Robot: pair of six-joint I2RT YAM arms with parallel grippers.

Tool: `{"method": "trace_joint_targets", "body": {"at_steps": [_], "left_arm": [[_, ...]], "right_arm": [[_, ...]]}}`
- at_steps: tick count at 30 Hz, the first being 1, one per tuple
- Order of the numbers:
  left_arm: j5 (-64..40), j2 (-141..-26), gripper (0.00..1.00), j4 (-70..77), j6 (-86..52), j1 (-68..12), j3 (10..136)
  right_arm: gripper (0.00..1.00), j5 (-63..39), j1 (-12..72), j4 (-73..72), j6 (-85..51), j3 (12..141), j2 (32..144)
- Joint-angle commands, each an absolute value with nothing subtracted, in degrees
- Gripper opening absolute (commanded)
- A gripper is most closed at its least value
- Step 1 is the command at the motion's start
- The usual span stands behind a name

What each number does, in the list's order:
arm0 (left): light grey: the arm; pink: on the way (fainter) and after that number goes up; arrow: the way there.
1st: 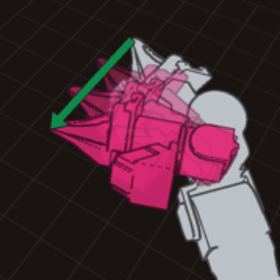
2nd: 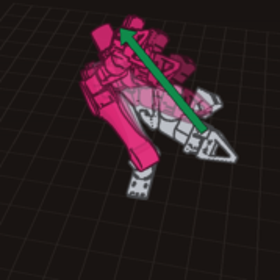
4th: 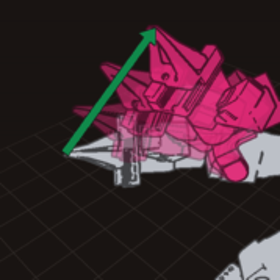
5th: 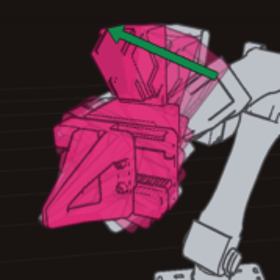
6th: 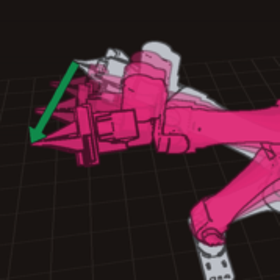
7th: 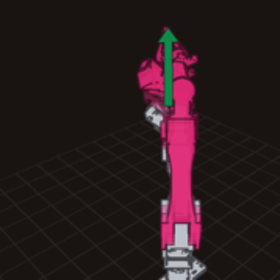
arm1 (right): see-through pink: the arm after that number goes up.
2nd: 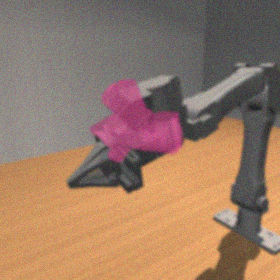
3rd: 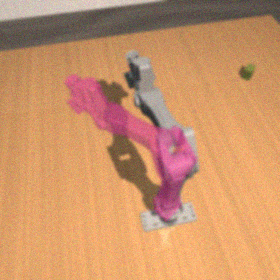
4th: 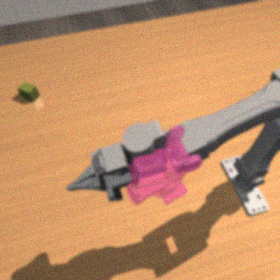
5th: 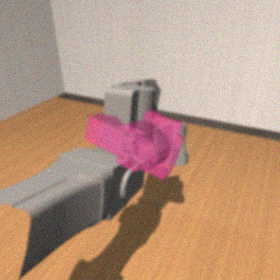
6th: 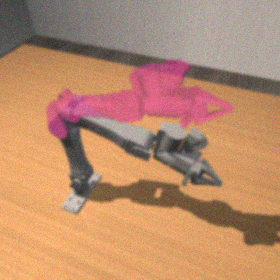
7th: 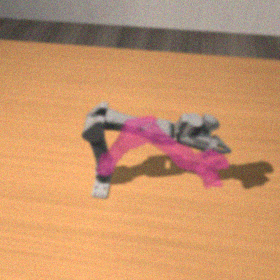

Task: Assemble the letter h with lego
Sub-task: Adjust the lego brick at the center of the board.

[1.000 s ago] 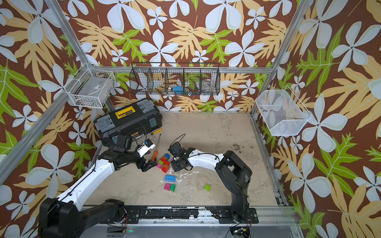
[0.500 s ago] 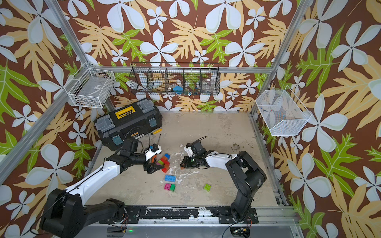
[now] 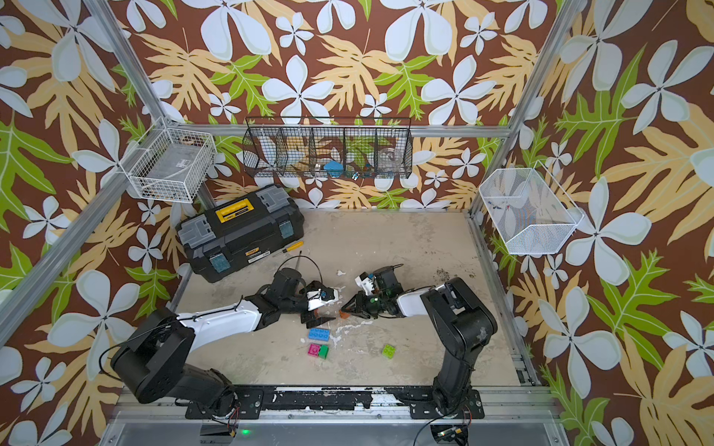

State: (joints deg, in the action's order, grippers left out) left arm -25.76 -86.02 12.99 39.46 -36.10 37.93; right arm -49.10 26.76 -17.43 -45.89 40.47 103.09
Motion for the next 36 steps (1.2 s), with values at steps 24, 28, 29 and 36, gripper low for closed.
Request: {"method": "trace_joint_targets", "body": {"at_steps": [24,28,29,36], "left_arm": [[-23.05,-100.89,0.60,14.60,22.20,-41.64,44.91],[-24.97,-101.12,0.60,16.05,21.98,-41.65,44.56],[-25.04,-101.39,0.59,16.28,21.81,-41.75,44.64],[-24.74,-103.59,0.41,16.57,21.68,-41.75,45.47]], "right_arm": [[0.19,-44.68,25.55,-19.91,-48.23,36.19,100.23],[0.19,-45.02,25.59,-20.61,-48.64,35.93,100.38],[0.19,-45.03,25.62,-21.06,-48.85,35.71,100.33],[0.19,-44.77,25.63,-21.89,-49.25,34.92,99.80]]}}
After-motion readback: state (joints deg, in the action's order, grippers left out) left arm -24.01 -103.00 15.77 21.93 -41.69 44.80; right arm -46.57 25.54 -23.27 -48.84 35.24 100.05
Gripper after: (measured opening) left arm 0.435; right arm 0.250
